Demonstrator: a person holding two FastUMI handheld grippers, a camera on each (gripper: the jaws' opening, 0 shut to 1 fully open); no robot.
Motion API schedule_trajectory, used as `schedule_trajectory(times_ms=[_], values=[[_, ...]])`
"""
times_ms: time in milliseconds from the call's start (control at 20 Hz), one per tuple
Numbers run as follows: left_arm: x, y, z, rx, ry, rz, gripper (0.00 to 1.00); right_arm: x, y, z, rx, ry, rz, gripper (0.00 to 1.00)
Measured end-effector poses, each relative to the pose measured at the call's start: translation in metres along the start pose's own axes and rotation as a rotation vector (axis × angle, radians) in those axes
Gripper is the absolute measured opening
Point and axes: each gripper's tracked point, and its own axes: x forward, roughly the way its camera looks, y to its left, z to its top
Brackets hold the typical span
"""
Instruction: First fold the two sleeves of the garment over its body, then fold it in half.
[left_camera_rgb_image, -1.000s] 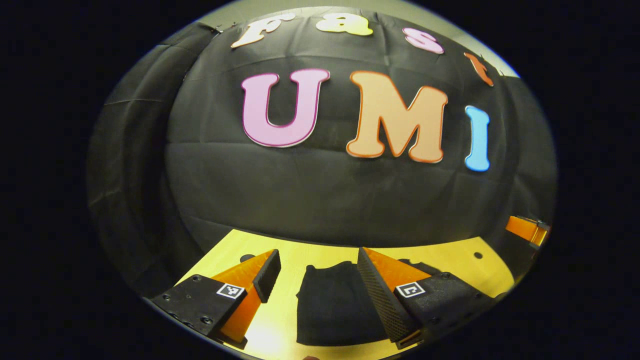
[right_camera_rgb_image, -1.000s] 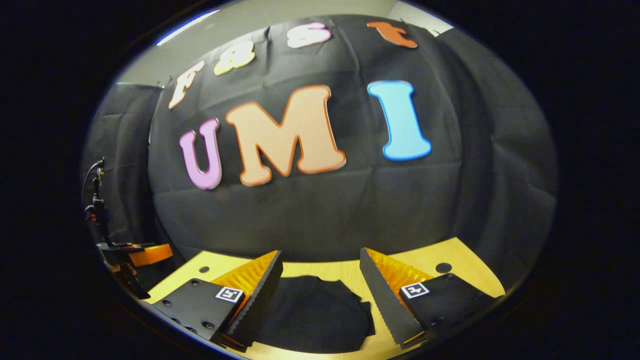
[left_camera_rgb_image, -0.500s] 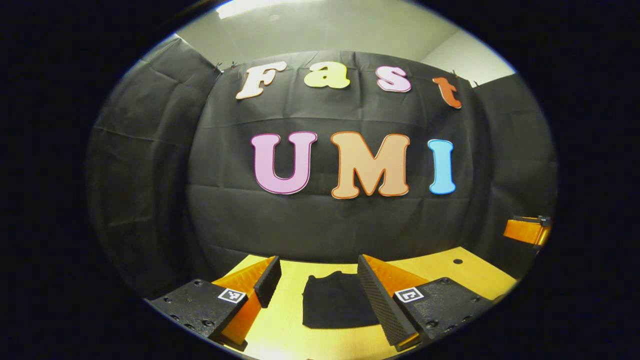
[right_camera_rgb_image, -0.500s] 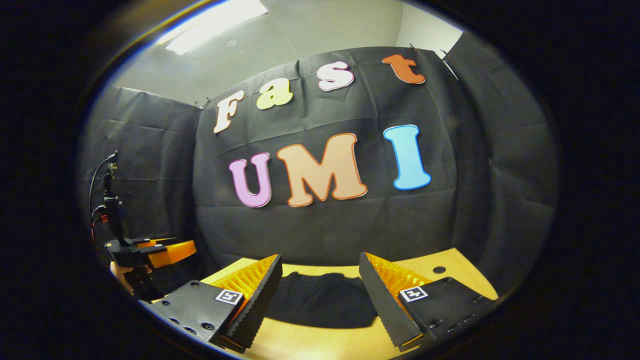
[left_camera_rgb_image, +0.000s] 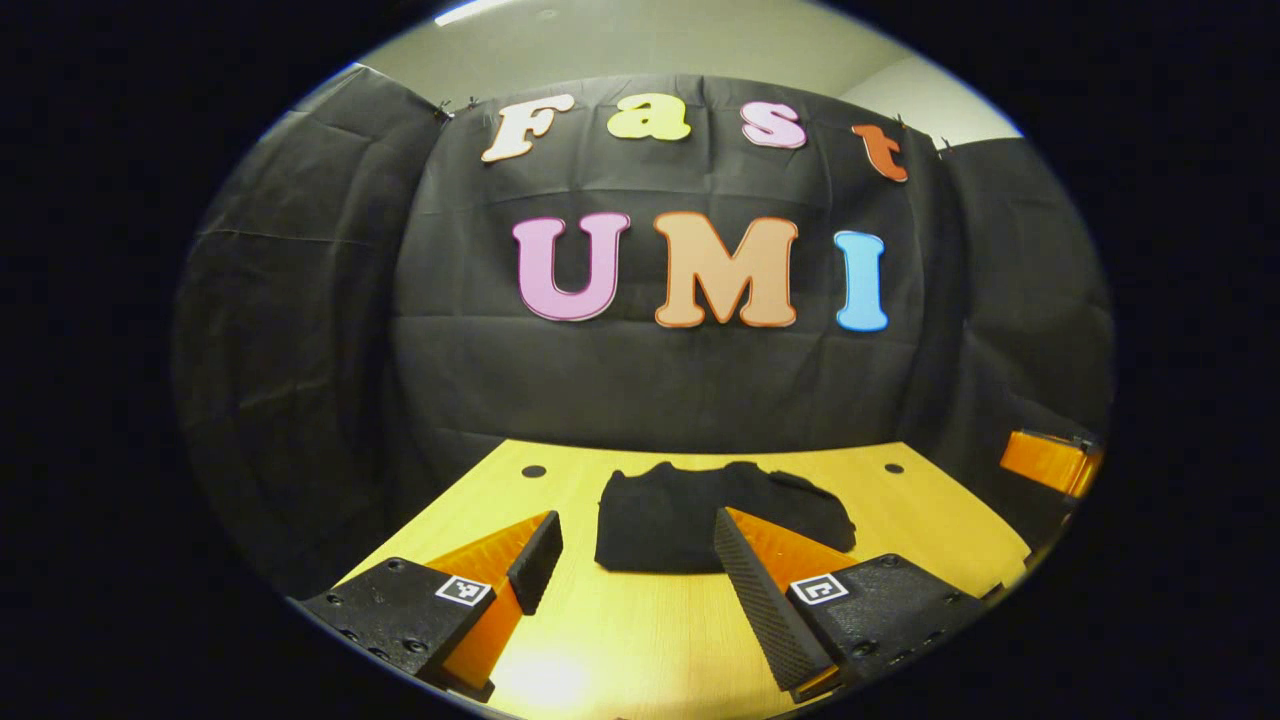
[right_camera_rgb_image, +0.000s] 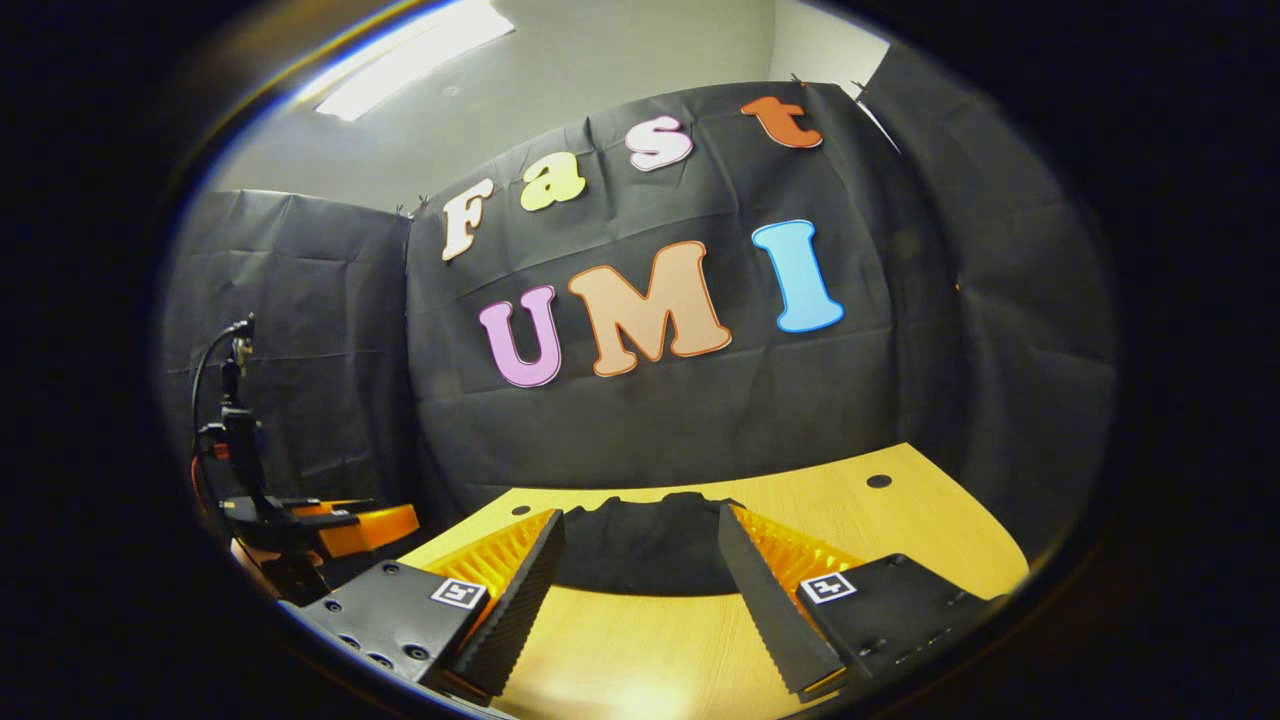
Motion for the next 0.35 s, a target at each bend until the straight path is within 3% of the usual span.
schedule_trajectory(times_ms=[350], values=[[0.003, -0.021, 0.005, -0.022, -0.011, -0.006, 0.93, -0.024, -0.024, 0.003, 0.005, -0.01, -0.039, 0.97]])
